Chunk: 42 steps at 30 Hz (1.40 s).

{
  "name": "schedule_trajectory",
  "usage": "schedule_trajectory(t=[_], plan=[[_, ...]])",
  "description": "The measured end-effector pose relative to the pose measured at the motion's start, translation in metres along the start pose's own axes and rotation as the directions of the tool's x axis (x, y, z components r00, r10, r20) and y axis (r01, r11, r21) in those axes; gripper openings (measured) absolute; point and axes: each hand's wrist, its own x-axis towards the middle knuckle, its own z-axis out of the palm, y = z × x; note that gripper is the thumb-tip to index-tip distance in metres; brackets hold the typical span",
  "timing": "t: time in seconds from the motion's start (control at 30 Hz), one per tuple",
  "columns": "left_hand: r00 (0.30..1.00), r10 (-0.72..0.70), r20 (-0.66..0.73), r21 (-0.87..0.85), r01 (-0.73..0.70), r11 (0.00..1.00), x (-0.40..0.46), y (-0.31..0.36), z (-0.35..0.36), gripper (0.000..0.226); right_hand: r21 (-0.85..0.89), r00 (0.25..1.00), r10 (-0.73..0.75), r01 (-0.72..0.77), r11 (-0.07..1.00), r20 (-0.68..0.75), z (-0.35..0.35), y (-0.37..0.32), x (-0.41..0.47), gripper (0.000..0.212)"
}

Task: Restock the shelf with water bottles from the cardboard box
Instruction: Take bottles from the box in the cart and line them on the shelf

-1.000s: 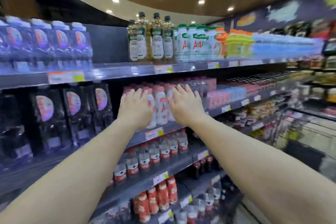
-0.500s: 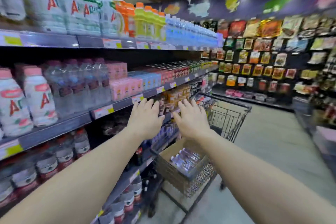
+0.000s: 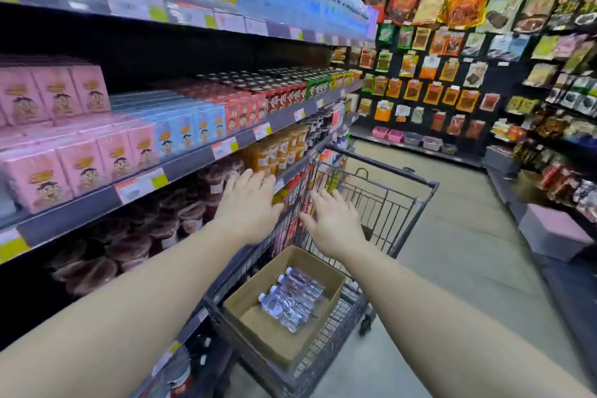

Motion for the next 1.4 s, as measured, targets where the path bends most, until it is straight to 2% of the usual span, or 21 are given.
schedule_trajectory(t=[0.1, 0.2, 0.3, 0.4, 0.5, 0.63, 0.73, 0.8, 0.87, 1.03, 1.13, 1.2, 1.23, 1.27, 1.3, 1.33, 1.37, 1.4], plan=[[0.995, -0.068, 0.066, -0.022, 0.07, 0.997, 0.035, 0.002, 0.053, 0.066, 0.026, 0.995, -0.062, 0.06, 0.998, 0.08, 0.051, 0.031, 0.052, 0.059], [0.973, -0.177, 0.148, 0.032, 0.174, 0.984, 0.069, 0.001, 0.111, 0.067, 0.035, 0.963, -0.144, 0.14, 0.99, 0.227, 0.113, 0.065, 0.106, 0.062], [0.913, -0.301, 0.277, 0.051, 0.298, 0.953, 0.097, -0.001, 0.17, 0.072, 0.032, 0.897, -0.217, 0.222, 0.974, 0.386, 0.17, 0.1, 0.157, 0.069], [0.846, -0.376, 0.377, 0.092, 0.369, 0.925, 0.107, 0.003, 0.223, 0.074, 0.071, 0.843, -0.243, 0.238, 0.969, 0.48, 0.219, 0.127, 0.192, 0.069], [0.762, -0.455, 0.461, 0.107, 0.461, 0.881, 0.097, 0.009, 0.27, 0.074, 0.128, 0.776, -0.267, 0.237, 0.963, 0.572, 0.267, 0.141, 0.202, 0.055], [0.661, -0.493, 0.566, 0.1, 0.539, 0.836, 0.072, 0.021, 0.331, 0.074, 0.178, 0.658, -0.277, 0.215, 0.96, 0.7, 0.342, 0.147, 0.186, 0.054], [0.6, -0.492, 0.631, 0.046, 0.605, 0.795, 0.057, 0.032, 0.374, 0.074, 0.143, 0.547, -0.221, 0.183, 0.973, 0.808, 0.401, 0.152, 0.163, 0.05], [0.575, -0.493, 0.653, 0.032, 0.63, 0.776, 0.05, 0.034, 0.397, 0.074, 0.109, 0.502, -0.175, 0.158, 0.981, 0.847, 0.439, 0.152, 0.148, 0.047], [0.568, -0.499, 0.655, 0.009, 0.654, 0.756, 0.045, 0.033, 0.419, 0.073, 0.094, 0.496, -0.141, 0.119, 0.988, 0.857, 0.474, 0.15, 0.134, 0.056], [0.599, -0.512, 0.616, -0.058, 0.682, 0.729, 0.032, 0.03, 0.455, 0.071, 0.0, 0.591, -0.064, 0.108, 0.994, 0.804, 0.532, 0.138, 0.108, 0.067], [0.593, -0.506, 0.627, -0.086, 0.698, 0.711, 0.026, 0.026, 0.463, 0.07, 0.025, 0.579, -0.003, -0.03, 0.999, 0.815, 0.541, 0.134, 0.098, 0.083], [0.59, -0.516, 0.621, -0.092, 0.709, 0.7, 0.024, 0.02, 0.465, 0.07, 0.081, 0.56, 0.034, -0.179, 0.981, 0.828, 0.541, 0.134, 0.099, 0.086], [0.59, -0.521, 0.617, -0.1, 0.715, 0.692, 0.024, 0.017, 0.465, 0.069, 0.146, 0.528, 0.035, -0.296, 0.944, 0.849, 0.536, 0.134, 0.102, 0.08], [0.585, -0.522, 0.621, -0.106, 0.723, 0.683, 0.024, 0.015, 0.464, 0.069, 0.238, 0.488, 0.028, -0.475, 0.847, 0.873, 0.529, 0.137, 0.108, 0.068], [0.574, -0.52, 0.632, -0.106, 0.729, 0.676, 0.026, 0.013, 0.463, 0.068, 0.298, 0.409, 0.008, -0.678, 0.672, 0.913, 0.518, 0.139, 0.115, 0.054], [0.561, -0.515, 0.648, -0.108, 0.738, 0.667, 0.029, 0.013, 0.46, 0.067, 0.263, 0.274, -0.048, -0.839, 0.476, 0.96, 0.506, 0.141, 0.121, 0.046], [0.549, -0.519, 0.655, -0.118, 0.753, 0.647, 0.033, 0.013, 0.458, 0.066, 0.201, 0.163, -0.137, -0.921, 0.335, 0.977, 0.493, 0.143, 0.128, 0.044], [0.526, -0.522, 0.672, -0.14, 0.782, 0.608, 0.037, 0.013, 0.457, 0.065, 0.157, 0.095, -0.242, -0.955, 0.252, 0.966, 0.484, 0.147, 0.133, 0.043]])
